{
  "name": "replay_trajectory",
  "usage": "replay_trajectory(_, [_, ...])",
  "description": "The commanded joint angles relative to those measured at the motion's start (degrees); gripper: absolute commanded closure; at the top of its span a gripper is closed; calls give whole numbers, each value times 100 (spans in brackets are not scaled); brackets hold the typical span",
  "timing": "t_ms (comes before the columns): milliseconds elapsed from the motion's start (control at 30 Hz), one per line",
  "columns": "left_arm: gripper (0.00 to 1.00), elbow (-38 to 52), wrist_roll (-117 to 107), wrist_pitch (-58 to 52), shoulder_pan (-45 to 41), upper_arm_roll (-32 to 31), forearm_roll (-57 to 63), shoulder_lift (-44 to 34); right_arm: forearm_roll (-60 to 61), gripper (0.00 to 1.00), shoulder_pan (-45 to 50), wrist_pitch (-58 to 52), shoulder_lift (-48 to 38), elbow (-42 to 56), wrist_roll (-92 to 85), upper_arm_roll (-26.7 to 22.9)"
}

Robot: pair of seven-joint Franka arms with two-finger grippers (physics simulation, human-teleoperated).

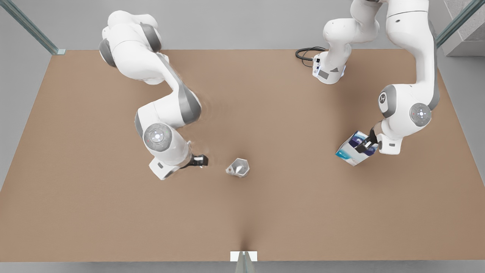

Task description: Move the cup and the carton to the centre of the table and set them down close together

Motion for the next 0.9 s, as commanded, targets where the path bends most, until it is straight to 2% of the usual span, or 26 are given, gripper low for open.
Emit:
replay_trajectory(0, [0, 0, 0, 1, 48, 15, -27, -7, -11, 0, -284, -6, -430, -441, -283, 20])
replay_trajectory(67, [0, -26, -18, 1, 48, 50, -27, -7, -362, 0, -1551, -120, -2128, -1982, -549, 292])
replay_trajectory(100, [0, -79, -26, 1, 48, 67, -27, -16, -415, 0, -1981, -59, -2681, -2579, -636, 424])
replay_trajectory(133, [0, -132, -35, 1, 48, 111, -27, -16, -442, 0, -2158, 72, -3103, -3185, -795, 424])
replay_trajectory(167, [0, -141, -35, 1, 48, 182, -27, -7, -547, 0, -2150, 732, -3553, -3907, -795, 424])
replay_trajectory(233, [0, -184, -70, 1, 48, 190, -27, -7, -547, 0, -2123, 170, -3491, -3503, -786, 416])
replay_trajectory(567, [0, -255, -105, 194, 48, 199, -150, 406, -776, 0, -1833, 196, -3403, -3477, -1050, 459])
replay_trajectory(600, [3, -264, -97, 194, 48, 199, -151, 450, -372, 0, -2035, 196, -3377, -3485, -1093, 451])
replay_trajectory(633, [22, -264, -79, 194, 48, 190, -151, 450, -371, 0, -2062, 196, -3386, -3485, -1173, 451])
replay_trajectory(667, [30, -299, -70, 194, 48, 199, -151, 450, -380, 0, -2062, 187, -3386, -3485, -1173, 451])
replay_trajectory(867, [35, -308, -70, 185, 39, 190, -151, 458, -371, 0, -2044, 187, -3377, -3503, -1173, 451])
